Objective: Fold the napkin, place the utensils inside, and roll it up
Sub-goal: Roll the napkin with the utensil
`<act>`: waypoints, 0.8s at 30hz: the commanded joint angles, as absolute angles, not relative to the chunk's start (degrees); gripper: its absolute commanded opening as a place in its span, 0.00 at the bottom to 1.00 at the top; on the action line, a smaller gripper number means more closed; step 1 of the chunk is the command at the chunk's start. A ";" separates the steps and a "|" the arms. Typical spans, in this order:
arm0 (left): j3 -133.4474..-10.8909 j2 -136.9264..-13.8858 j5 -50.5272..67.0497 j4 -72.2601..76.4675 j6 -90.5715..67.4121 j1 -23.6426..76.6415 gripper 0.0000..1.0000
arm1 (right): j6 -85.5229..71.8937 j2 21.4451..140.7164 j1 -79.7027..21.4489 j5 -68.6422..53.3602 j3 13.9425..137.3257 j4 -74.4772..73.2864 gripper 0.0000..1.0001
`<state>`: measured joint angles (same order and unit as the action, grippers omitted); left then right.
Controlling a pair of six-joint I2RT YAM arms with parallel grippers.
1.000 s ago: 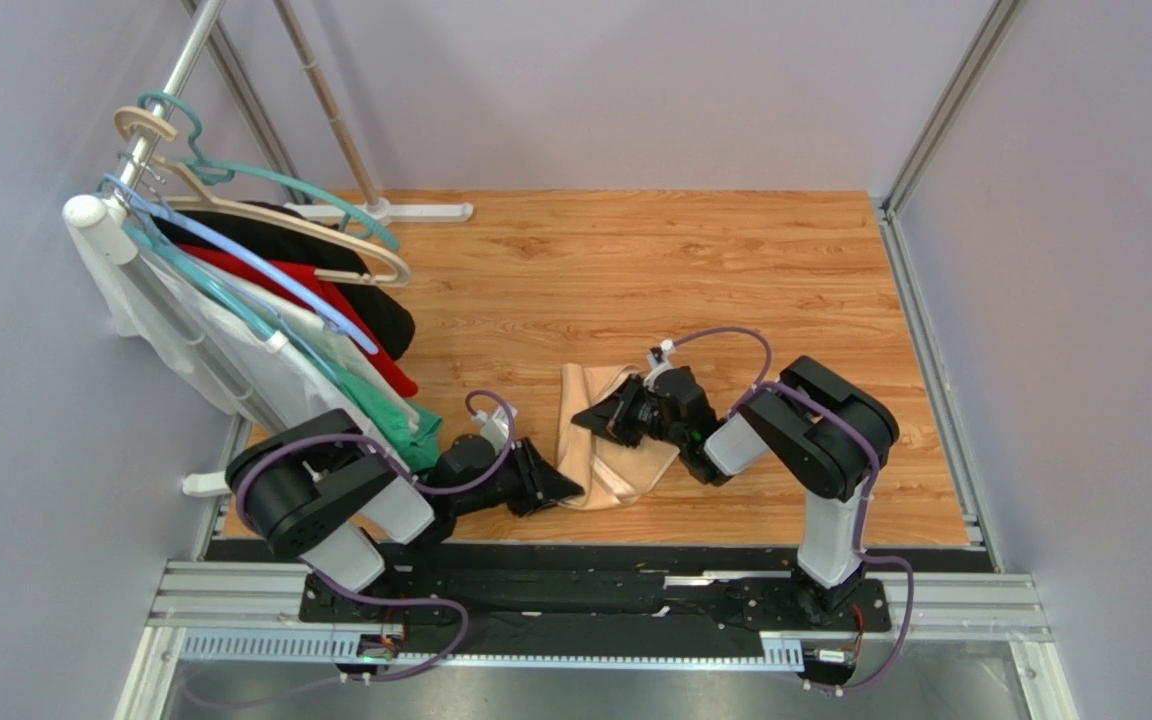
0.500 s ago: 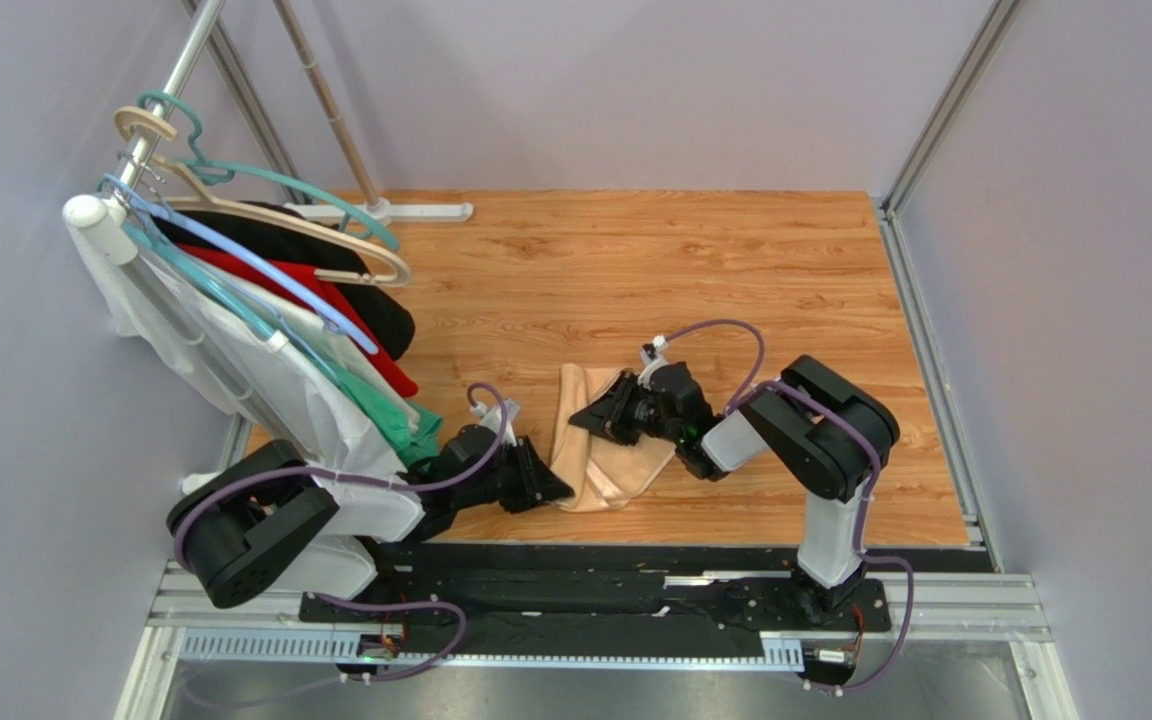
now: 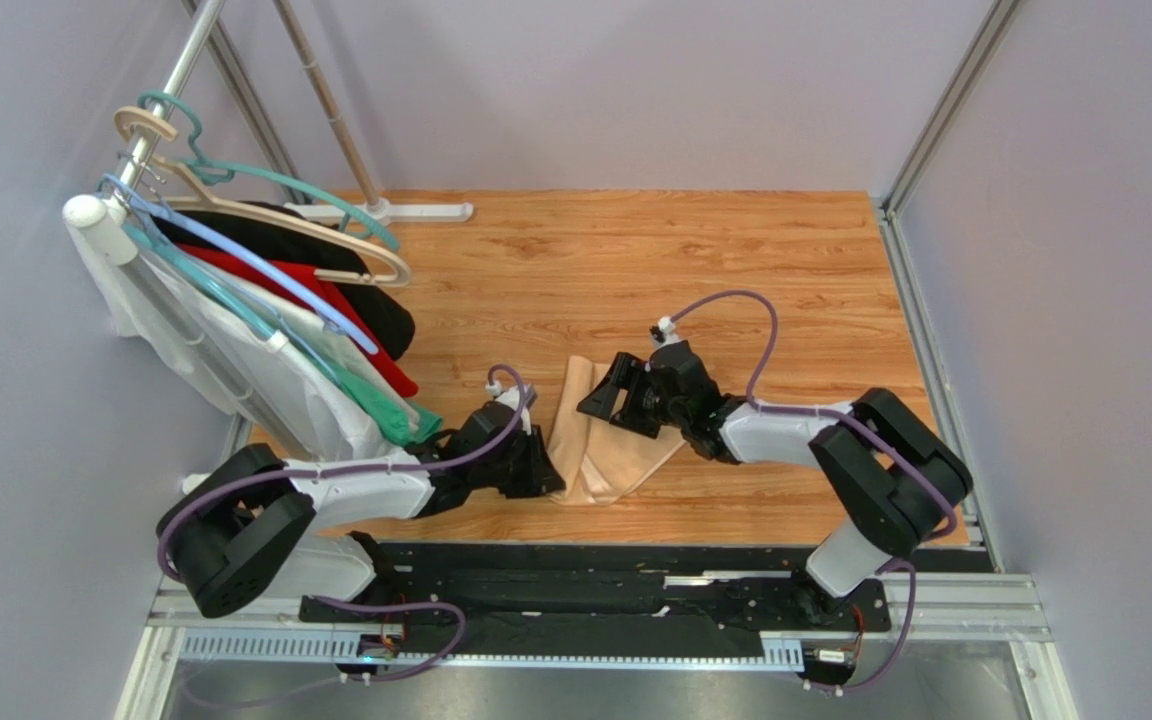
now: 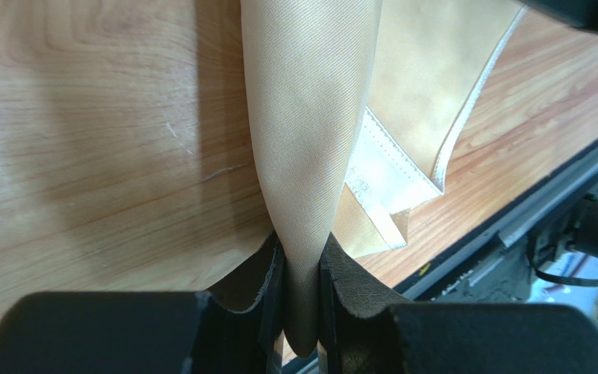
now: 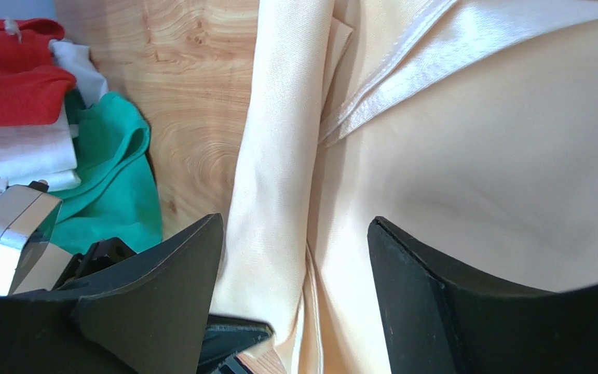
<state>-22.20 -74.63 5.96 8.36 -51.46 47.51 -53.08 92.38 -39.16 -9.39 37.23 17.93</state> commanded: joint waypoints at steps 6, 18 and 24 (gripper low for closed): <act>-25.92 -73.92 -2.19 -4.30 -45.00 48.77 0.00 | -54.48 86.74 -42.89 -9.65 43.59 8.69 0.71; -30.49 -74.53 -9.58 -10.63 -42.10 52.64 0.00 | -58.71 95.00 -46.05 -13.00 47.20 12.30 0.70; -32.60 -76.46 -11.77 -12.30 -40.87 54.67 0.00 | -61.34 97.91 -46.14 -15.28 46.67 18.35 0.64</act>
